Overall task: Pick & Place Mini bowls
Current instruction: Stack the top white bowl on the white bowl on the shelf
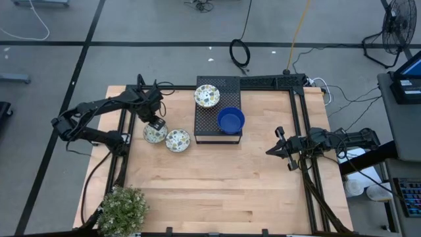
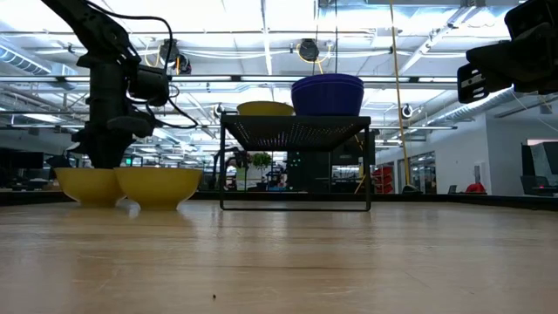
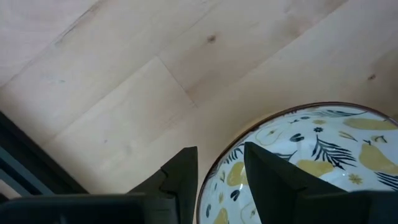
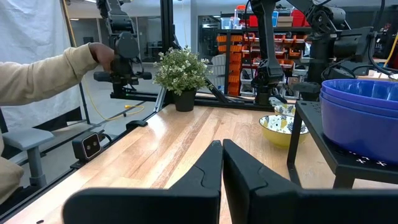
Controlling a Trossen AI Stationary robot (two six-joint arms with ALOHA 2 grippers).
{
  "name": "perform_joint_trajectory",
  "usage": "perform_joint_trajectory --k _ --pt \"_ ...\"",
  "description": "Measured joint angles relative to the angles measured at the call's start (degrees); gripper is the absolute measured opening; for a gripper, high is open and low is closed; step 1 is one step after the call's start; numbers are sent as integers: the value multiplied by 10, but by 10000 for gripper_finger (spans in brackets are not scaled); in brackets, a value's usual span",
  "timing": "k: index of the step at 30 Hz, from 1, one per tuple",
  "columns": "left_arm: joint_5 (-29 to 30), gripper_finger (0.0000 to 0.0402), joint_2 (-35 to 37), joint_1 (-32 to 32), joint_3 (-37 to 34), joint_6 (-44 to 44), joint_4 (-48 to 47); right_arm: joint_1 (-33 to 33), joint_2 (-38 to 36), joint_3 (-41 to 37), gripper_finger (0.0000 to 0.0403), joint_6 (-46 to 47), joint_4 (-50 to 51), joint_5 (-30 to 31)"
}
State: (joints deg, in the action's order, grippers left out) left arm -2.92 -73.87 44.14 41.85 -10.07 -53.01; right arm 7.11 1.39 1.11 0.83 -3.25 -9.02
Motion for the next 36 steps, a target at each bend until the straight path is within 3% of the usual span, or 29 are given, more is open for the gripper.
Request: perform_joint_trajectory --k 18,22,30,36 --pt "-13 132 0 0 0 9 -3 0 0 0 0 0 0 0" --pt "-10 108 0 0 0 9 -3 0 0 0 0 0 0 0" --pt "-22 15 2 0 3 7 -4 0 0 0 0 0 0 0" --pt "-15 34 0 1 0 2 -28 0 0 0 0 0 0 0"
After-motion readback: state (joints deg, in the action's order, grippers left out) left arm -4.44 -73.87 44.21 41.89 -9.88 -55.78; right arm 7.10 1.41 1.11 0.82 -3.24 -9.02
